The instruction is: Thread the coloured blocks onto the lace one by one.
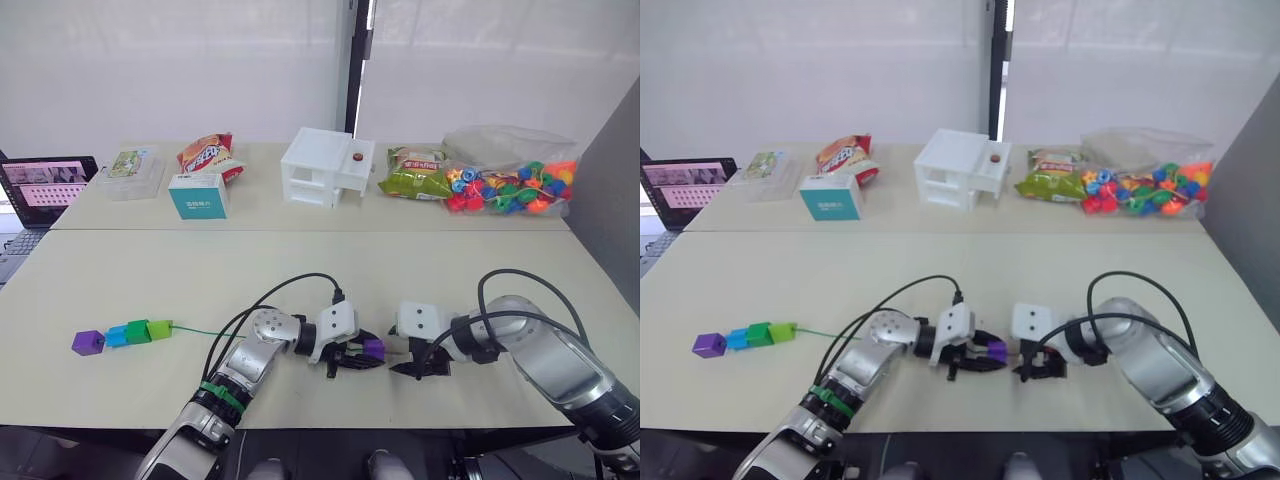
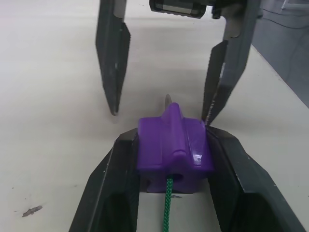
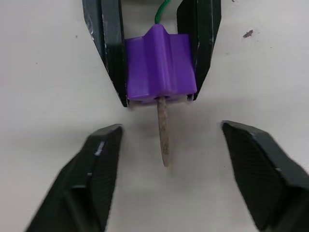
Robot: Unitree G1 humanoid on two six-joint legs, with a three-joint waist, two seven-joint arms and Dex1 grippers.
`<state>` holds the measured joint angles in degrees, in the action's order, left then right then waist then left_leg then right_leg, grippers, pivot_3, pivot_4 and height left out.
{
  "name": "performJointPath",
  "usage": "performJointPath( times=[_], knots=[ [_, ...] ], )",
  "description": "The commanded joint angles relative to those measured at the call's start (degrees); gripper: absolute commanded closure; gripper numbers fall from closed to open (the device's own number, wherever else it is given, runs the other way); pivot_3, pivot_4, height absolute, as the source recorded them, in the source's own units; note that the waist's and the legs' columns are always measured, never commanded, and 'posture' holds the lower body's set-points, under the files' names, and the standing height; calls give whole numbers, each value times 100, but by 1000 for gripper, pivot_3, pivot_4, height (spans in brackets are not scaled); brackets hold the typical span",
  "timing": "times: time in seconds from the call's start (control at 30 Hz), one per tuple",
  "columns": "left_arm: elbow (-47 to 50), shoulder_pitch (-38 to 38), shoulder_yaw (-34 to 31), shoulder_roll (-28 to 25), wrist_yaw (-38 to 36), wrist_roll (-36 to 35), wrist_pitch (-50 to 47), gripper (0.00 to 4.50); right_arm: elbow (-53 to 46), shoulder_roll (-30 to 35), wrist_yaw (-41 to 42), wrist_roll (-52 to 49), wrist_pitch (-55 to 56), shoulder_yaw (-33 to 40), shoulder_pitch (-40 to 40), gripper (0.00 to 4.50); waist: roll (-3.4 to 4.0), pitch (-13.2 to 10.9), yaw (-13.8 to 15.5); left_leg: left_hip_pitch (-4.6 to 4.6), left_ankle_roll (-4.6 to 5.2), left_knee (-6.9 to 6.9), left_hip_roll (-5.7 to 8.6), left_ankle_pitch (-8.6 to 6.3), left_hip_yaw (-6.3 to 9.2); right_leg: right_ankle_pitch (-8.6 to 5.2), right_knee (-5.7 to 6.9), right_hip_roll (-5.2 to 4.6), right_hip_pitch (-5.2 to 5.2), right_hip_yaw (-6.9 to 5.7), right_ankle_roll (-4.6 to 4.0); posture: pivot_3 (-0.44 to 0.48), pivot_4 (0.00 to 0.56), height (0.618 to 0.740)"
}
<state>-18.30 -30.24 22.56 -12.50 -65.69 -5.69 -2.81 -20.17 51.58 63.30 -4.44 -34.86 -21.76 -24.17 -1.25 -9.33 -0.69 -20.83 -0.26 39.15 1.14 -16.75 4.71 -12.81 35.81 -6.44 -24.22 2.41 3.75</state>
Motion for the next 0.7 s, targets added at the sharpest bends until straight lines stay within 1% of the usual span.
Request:
performJointPath(
  times=[0.03, 0.13, 0.23, 0.47, 0.6, 0.7],
  knots=[
    [166, 4, -3, -37, 31, 14, -7, 3108, -25, -9, -24, 76, 59, 54, -17, 2489, 0, 0, -1, 0, 0, 0, 0, 0, 0, 0, 1, 0, 0, 0, 0, 0, 150, 740],
    [173, 6, -6, -47, 34, 9, -15, 3108, -55, -56, -15, 52, 24, 68, -3, 3571, 0, 0, -3, 1, 0, 0, 0, 0, 0, 0, 2, 0, 0, 0, 0, 0, 150, 740],
    [204, 21, -26, -80, 29, -7, -37, 3108, -45, -52, 9, 63, 36, 86, 10, 4500, 0, 0, -2, 1, 0, 0, 0, 0, 0, 0, 2, 0, 0, 0, 0, 0, 150, 740],
    [612, 323, -250, -589, -36, -168, -254, 3108, 114, -16, 150, 39, 145, 145, -52, 4500, 1, 0, -14, 4, 0, 0, -1, 0, 1, 0, 6, 1, 0, 0, 0, 0, 150, 740],
    [927, 660, -570, -1170, -126, -336, -305, 3108, 349, -10, 263, 76, 312, 137, -144, 4500, 1, 1, -34, 8, 1, -2, -2, -1, 1, 0, 8, 1, 0, 0, 0, 0, 150, 740],
    [1009, 947, -895, -1708, -265, -497, -212, 3108, 486, -58, 329, 100, 414, 110, -234, 4500, 1, 1, -55, 14, 1, -7, -3, -1, 1, 0, 9, 3, 1, 1, -1, 0, 150, 740]
  ],
)
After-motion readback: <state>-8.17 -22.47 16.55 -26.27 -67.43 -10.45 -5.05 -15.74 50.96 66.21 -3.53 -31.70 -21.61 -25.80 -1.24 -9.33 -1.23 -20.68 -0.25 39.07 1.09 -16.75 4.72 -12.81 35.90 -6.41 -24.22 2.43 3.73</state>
